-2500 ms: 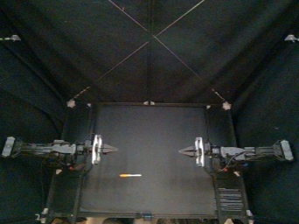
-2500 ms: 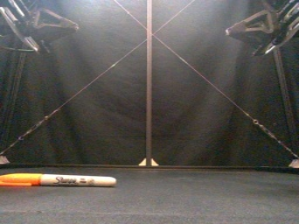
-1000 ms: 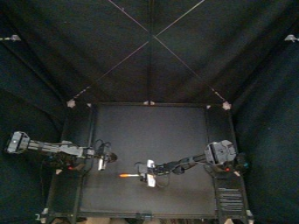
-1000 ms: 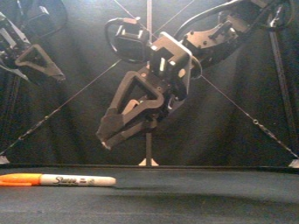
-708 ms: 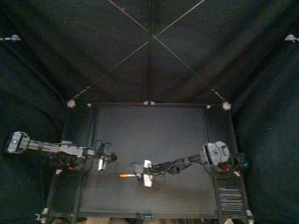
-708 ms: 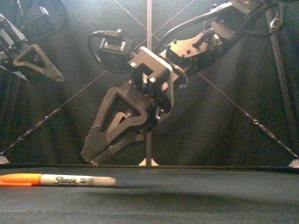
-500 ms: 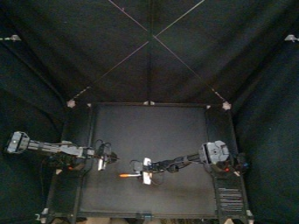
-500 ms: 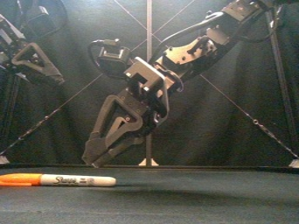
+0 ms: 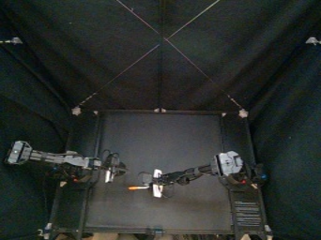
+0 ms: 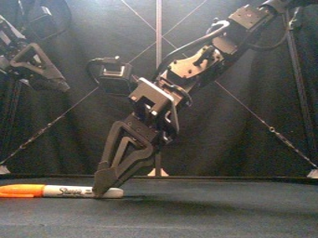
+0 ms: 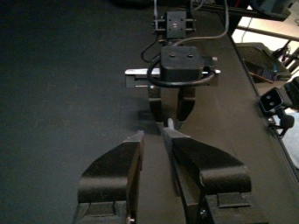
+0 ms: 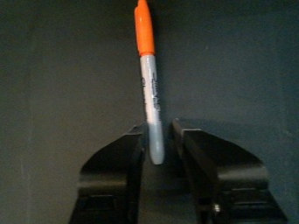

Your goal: Uncap the pen

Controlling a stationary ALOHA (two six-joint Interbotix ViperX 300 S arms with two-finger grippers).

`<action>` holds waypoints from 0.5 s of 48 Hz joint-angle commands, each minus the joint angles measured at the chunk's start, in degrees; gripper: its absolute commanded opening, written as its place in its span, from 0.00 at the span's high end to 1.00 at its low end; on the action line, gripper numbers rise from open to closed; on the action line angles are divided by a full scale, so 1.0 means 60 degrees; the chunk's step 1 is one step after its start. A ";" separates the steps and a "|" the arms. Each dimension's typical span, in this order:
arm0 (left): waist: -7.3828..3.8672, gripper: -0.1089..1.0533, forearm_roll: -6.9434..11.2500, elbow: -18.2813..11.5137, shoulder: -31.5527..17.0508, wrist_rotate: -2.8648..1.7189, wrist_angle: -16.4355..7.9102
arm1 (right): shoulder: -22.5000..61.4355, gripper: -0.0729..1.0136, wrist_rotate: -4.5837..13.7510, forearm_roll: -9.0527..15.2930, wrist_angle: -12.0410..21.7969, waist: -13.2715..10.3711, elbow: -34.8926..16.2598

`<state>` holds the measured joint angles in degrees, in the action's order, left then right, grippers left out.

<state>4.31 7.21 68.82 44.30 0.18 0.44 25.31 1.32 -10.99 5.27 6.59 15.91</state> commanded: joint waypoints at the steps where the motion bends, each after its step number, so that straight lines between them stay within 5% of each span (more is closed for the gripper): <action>1: -0.0015 0.33 -0.0015 -0.0161 -0.0015 0.0015 0.0103 | -0.0264 0.41 0.0000 0.0015 0.0132 0.0029 -0.0161; 9: -0.0015 0.31 0.0000 -0.0249 -0.0015 0.0015 0.0117 | -0.0674 0.57 -0.0015 0.0205 0.0425 -0.0044 -0.0044; 24: -0.0073 0.14 -0.0073 -0.0439 -0.0073 0.0015 0.0059 | -0.2197 0.57 -0.0015 0.1099 0.1245 -0.0703 0.0059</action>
<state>4.13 7.03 67.94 44.21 0.18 0.53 16.70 1.32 -5.10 11.69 3.69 17.05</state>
